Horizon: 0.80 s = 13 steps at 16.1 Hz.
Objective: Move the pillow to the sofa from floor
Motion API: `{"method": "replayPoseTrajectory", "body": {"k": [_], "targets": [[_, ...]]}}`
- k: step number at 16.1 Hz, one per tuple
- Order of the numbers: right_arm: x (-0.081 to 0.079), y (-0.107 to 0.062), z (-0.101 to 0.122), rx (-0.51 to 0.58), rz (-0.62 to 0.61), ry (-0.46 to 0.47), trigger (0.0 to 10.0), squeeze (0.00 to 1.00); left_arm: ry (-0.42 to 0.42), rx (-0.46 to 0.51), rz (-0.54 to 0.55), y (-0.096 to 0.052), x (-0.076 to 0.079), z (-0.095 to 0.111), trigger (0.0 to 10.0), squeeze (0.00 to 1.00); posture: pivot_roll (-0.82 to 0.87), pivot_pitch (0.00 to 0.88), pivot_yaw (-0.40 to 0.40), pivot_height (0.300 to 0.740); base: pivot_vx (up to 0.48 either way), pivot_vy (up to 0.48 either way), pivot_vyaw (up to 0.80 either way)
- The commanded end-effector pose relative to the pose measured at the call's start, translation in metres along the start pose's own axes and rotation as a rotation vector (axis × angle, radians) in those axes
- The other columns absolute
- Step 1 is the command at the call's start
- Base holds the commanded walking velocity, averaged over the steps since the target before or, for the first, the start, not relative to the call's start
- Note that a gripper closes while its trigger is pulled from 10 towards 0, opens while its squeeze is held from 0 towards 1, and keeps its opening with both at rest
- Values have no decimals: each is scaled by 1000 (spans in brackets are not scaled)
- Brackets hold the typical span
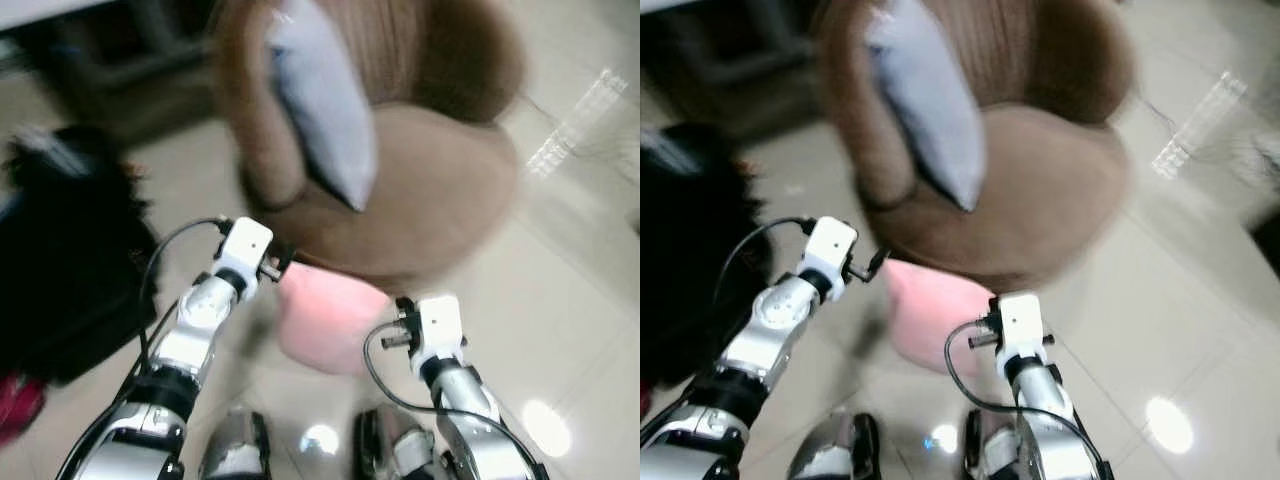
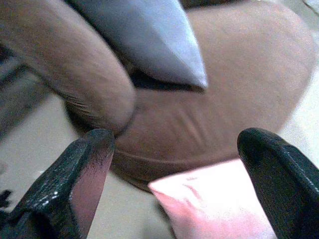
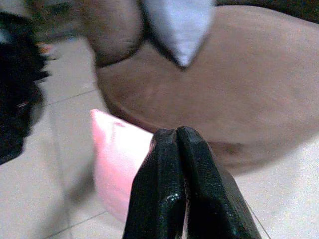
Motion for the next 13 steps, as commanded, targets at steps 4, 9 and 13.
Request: {"method": "replayPoseTrajectory", "body": {"k": [4,9,13], "targets": [[4,-4,-7,-25,-12,-13,10000,0,-19,-22,-7,-3,5,-9,10000,0,-149,247,-8,702,0,0,0],[4,-4,-6,-24,-13,-18,10000,0,-21,-17,-9,-2,5,-8,10000,0,-150,249,-9,702,0,0,0],[6,-2,-4,-21,-21,-17,10000,0,-37,-13,-7,-1,5,-6,10000,0,-152,262,-11,702,0,0,0]]}}
Point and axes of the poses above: a point about 5 cm out from each wrist's last joint towards the gripper, its own y axis pointing out of the wrist towards the gripper, its own z axis along the axis of the wrist's last joint, x = y × z, the point moved 6 cm from there along y, pointing out of the wrist towards the gripper, and after that the axes turned 2 degrees about y, right-handed, at the moved point
